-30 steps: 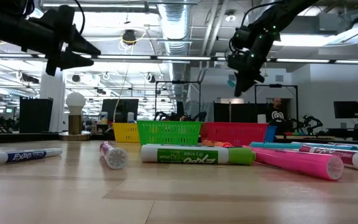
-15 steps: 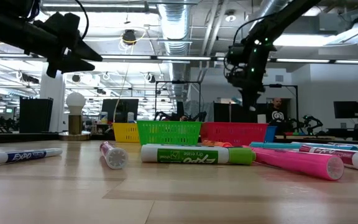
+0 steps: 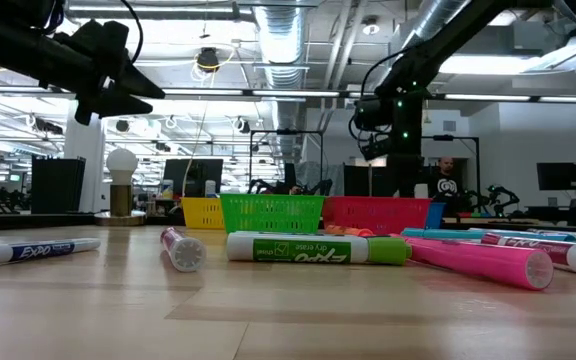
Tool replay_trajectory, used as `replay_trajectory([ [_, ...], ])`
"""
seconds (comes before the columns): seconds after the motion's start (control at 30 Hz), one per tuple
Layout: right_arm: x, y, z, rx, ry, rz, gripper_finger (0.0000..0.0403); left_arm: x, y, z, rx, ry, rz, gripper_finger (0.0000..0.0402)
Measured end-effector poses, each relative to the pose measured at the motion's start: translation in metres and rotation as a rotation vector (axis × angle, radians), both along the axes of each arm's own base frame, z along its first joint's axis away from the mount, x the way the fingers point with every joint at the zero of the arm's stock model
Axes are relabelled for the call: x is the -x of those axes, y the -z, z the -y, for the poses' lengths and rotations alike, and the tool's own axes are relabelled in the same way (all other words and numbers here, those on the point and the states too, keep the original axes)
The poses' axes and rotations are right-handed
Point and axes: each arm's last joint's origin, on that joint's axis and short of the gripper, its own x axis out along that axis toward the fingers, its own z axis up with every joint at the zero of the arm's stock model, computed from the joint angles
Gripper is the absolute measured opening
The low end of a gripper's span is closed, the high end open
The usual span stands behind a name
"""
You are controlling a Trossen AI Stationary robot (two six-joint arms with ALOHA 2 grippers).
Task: Pick & Place Markers
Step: Put the small blue highlighter pen into the blue bin, then put the small red marker pen into the red bin
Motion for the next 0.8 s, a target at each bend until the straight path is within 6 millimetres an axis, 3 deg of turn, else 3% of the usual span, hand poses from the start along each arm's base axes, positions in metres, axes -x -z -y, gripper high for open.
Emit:
replay_trajectory([
  [0.33,-0.002,0.021,0.002,-0.055,-0.038,-0.064,0.0012,0.000,0.000,0.000,0.000,0.000,0.000,0.0209],
  [0.67,-0.003,0.016,0.004,-0.033,-0.035,-0.046,0.0008,0.000,0.000,0.000,0.000,0.000,0.002,0.0209],
  [0.8,-0.009,-0.003,0.008,-0.030,-0.012,-0.015,0.0005,-0.001,-0.002,0.000,-0.005,0.018,0.014,0.0209],
])
